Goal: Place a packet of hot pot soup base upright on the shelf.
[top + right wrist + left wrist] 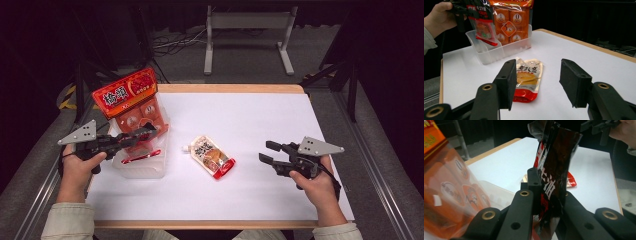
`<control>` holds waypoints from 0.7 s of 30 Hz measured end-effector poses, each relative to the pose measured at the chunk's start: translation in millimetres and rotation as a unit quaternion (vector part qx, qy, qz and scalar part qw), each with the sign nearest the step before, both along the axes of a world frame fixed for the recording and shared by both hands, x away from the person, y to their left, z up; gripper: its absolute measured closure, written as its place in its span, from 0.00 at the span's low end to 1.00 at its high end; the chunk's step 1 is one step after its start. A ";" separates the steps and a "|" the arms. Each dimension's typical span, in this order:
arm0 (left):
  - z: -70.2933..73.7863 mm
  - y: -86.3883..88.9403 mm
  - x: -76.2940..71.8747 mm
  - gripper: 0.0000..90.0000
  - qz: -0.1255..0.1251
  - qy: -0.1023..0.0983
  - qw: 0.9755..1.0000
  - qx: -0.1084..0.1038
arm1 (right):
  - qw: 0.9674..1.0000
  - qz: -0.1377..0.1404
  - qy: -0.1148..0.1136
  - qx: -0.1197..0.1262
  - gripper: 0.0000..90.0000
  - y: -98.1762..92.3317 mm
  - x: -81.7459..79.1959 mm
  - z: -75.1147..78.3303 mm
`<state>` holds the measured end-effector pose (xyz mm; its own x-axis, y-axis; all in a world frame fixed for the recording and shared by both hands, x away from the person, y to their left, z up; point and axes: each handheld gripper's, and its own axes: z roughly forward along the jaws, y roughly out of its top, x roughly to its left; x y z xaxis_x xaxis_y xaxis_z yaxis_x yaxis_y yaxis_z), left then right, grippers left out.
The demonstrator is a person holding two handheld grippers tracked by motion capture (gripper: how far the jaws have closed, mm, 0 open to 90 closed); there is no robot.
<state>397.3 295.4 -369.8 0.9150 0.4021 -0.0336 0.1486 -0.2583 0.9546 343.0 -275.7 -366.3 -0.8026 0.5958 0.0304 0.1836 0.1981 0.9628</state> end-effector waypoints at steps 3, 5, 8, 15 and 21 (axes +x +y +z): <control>-3.3 -2.5 2.7 0.98 0.001 0.000 1.000 0.011 | 1.000 0.001 0.001 0.001 0.53 0.3 -0.1 -0.1; -4.4 -3.5 3.7 0.98 0.001 0.002 1.000 0.015 | 1.000 0.001 0.001 0.001 0.53 0.4 0.0 -0.2; -7.3 -5.6 5.7 0.98 0.001 0.006 1.000 0.020 | 1.000 0.003 0.002 0.003 0.53 1.0 0.0 -0.6; -15.4 -0.9 9.5 0.96 0.015 0.022 1.000 0.014 | 1.000 0.003 0.004 0.004 0.52 1.3 -0.2 -0.9; -19.5 -3.1 11.1 0.90 0.039 0.032 0.998 0.042 | 1.000 0.006 0.006 0.005 0.52 2.1 1.0 -1.6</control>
